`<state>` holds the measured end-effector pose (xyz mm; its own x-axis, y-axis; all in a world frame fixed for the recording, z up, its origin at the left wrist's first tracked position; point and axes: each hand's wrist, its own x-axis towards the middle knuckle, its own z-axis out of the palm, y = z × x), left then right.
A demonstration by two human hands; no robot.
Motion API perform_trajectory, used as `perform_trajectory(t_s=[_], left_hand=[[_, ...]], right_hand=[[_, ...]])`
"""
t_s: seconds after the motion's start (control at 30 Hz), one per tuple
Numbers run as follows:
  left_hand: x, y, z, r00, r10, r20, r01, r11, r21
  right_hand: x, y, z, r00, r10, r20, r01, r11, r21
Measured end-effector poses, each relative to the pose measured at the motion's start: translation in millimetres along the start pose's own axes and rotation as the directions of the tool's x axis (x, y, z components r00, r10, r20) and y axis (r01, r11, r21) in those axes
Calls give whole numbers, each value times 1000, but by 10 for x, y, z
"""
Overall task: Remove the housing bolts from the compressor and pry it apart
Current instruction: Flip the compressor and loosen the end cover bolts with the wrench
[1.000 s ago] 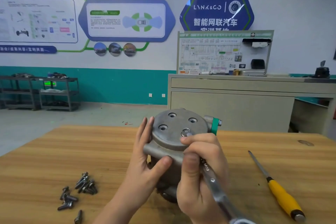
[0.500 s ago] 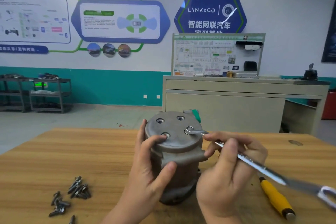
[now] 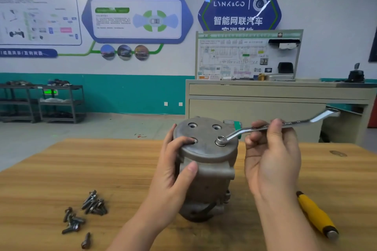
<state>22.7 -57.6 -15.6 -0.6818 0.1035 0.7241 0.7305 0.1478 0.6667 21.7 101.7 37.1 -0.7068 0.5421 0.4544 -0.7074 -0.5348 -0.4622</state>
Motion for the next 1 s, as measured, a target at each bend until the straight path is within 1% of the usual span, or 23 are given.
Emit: perform_trajectory(t_s=[0.07,0.13,0.3,0.37,0.43,0.5,0.6,0.67,0.73,0.77,0.8,0.83,0.87,1.0], left_hand=[[1,-7,31,999,36,-8,-36,999,41],[-11,-11,44,998,53,-22,-52,997,56],[-42,-38,37,998,53,-38,-51,997,60],[-42,-64,42,995,81,-59,-77,995,69],[-36,-66,48,993,95,-65,-90,993,78],[-34,-73,54,991,114,-71,-108,990,90],[-40,-83,76,986,144,-86,-135,985,105],[-49,-100,94,981,163,-107,-148,980,135],[-57,-126,103,976,179,-124,-159,975,157],[-60,-138,102,976,179,-127,-158,975,157],[-58,-145,102,975,179,-133,-158,975,156],[-52,-144,102,972,186,-141,-164,974,155],[-39,-137,103,969,195,-153,-173,974,146],[-7,-119,84,965,186,-186,-173,981,86]], right_hand=[[-50,6,16,995,-97,-8,97,995,-39],[-88,-7,42,988,-154,-3,154,986,-58],[-96,-60,37,982,-187,0,187,982,-12],[-104,-41,25,976,-216,22,217,974,-71],[-142,-15,35,958,-280,64,287,945,-160],[-191,10,43,925,-362,118,381,894,-237],[-260,21,68,854,-482,198,521,792,-319],[-290,17,66,774,-558,299,633,693,-346],[-336,15,73,688,-580,435,723,594,-352],[-370,38,65,661,-576,482,750,541,-381],[-422,77,59,657,-560,504,754,507,-418],[-491,122,72,675,-536,508,738,488,-466],[-565,170,100,699,-520,491,715,494,-495],[-813,282,206,776,-452,440,629,604,-489]])
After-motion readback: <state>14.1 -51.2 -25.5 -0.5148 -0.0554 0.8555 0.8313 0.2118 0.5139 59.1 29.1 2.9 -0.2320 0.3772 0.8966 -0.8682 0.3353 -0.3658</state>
